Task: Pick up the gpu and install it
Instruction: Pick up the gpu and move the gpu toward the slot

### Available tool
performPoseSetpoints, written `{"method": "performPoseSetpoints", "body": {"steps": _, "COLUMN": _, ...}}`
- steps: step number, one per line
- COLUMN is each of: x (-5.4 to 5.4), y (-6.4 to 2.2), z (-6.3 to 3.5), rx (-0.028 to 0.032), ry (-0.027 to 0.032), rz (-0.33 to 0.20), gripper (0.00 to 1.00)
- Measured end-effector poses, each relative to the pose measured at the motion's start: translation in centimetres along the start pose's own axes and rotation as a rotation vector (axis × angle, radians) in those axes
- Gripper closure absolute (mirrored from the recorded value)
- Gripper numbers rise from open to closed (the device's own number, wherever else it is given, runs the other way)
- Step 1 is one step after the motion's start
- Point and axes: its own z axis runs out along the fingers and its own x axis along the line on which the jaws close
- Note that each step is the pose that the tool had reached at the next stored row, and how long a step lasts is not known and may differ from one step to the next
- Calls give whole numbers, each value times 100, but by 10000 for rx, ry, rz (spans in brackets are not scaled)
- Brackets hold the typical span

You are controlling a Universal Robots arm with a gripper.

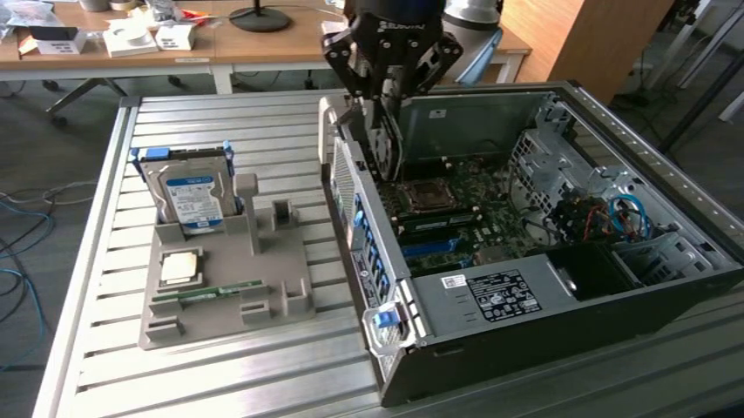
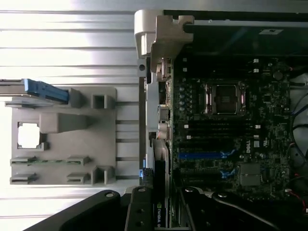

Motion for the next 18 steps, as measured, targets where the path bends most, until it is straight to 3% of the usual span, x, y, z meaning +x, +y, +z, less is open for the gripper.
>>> {"method": "performPoseSetpoints", "body": {"steps": 18, "x": -779, "y": 24, "z": 19, "rx": -77, "ry": 2, "rz": 1, "gripper": 74}}
